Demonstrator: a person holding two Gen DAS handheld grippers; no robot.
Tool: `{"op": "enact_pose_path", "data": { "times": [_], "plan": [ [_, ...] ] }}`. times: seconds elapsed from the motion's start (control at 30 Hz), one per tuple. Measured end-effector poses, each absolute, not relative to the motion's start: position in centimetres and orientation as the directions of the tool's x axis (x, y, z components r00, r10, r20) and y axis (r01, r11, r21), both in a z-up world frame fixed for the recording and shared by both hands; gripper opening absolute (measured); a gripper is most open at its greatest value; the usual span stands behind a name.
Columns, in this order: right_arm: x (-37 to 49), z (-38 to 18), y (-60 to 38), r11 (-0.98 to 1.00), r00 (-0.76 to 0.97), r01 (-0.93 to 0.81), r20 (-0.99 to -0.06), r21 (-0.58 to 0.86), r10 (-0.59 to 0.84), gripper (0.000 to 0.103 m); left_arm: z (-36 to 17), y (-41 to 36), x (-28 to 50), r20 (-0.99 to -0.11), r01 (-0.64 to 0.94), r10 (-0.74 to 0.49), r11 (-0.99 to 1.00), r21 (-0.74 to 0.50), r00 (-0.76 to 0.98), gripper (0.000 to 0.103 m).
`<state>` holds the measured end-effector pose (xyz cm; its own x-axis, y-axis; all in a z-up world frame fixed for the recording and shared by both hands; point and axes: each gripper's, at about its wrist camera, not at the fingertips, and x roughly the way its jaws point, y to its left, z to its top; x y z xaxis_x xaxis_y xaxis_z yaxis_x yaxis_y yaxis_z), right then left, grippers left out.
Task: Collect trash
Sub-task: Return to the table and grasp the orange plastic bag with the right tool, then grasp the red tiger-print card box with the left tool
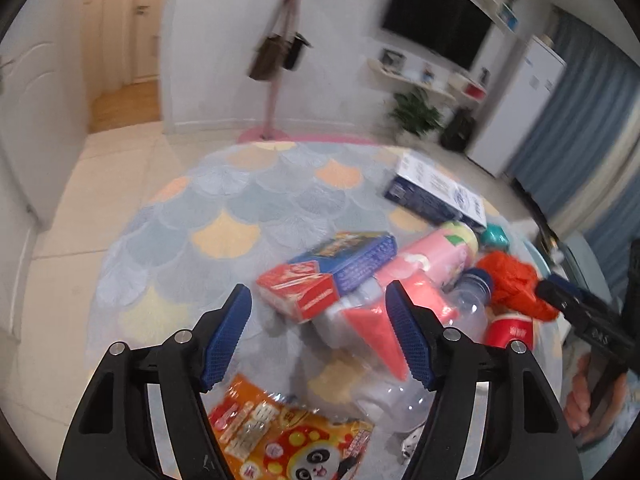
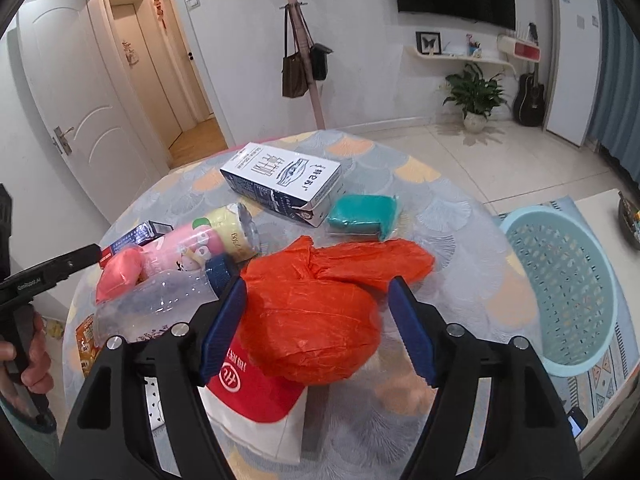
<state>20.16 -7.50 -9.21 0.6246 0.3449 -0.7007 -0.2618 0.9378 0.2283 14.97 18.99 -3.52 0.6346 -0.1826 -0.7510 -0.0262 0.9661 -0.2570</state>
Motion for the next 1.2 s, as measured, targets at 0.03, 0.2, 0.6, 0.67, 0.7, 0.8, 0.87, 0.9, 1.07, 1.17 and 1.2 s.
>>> {"op": "enact_pose_path", "data": {
  "times": [0.03,0.2,0.6,0.67,0.7,0.8,0.87,0.9,1.07,1.17,1.2],
  "plan": [
    [20.5,-9.4,-7.4,0.938,0.62,-0.262,-0.705,0.229,0.345,0.069,-3.7,18.9,15.3,-0.755,-0.015,-0.197,0.964,-0.264,0.625,0.067],
    [21.6,-10.5,-6.8,0.934,0.583,-0.258,-0.731,0.249,0.356,0.069,-5.1,18.5,17.4,-0.789,0.005,-0.228,0.962,-0.274,0.57,0.067],
    [21.9,-11.5,-7.7,0.926,0.57,-0.244,-0.73,0.286,0.376,0.037,-6.4,19.5,19.4,-0.757,0.025,-0.359,0.91,-0.413,0.546,0.045],
    [21.7,-11.3,-8.1,0.928,0.583,-0.238,-0.722,0.287,0.373,0.034,-6.4,19.2,19.7,-0.759,0.031,-0.358,0.912,-0.408,0.544,0.042],
    [21.6,-11.2,-8.2,0.93,0.591,-0.236,-0.718,0.281,0.367,0.034,-6.3,19.1,19.9,-0.756,0.036,-0.363,0.911,-0.412,0.544,0.041],
    [21.0,-10.6,-8.6,0.936,0.618,-0.231,-0.703,0.265,0.351,0.031,-6.3,18.9,20.1,-0.746,0.044,-0.387,0.9,-0.434,0.542,0.022],
    [20.6,-10.1,-9.0,0.933,0.626,-0.236,-0.692,0.271,0.359,0.031,-6.4,18.6,20.0,-0.741,0.051,-0.398,0.895,-0.444,0.541,0.013],
    [20.3,-9.9,-9.2,0.933,0.629,-0.238,-0.689,0.269,0.359,0.031,-6.2,18.1,20.0,-0.738,0.068,-0.398,0.898,-0.435,0.545,0.013],
    [19.7,-9.6,-9.6,0.932,0.63,-0.248,-0.687,0.264,0.362,0.031,-5.1,16.1,21.2,-0.765,0.077,-0.269,0.957,-0.278,0.585,0.058],
    [19.4,-9.5,-9.8,0.93,0.632,-0.254,-0.682,0.266,0.368,0.031,-5.2,14.4,22.9,-0.797,0.117,-0.191,0.982,-0.151,0.573,0.076],
    [19.4,-9.5,-9.9,0.93,0.632,-0.256,-0.682,0.266,0.369,0.031,-5.3,14.2,23.7,-0.809,0.135,-0.181,0.983,-0.127,0.559,0.078]
  ]
}}
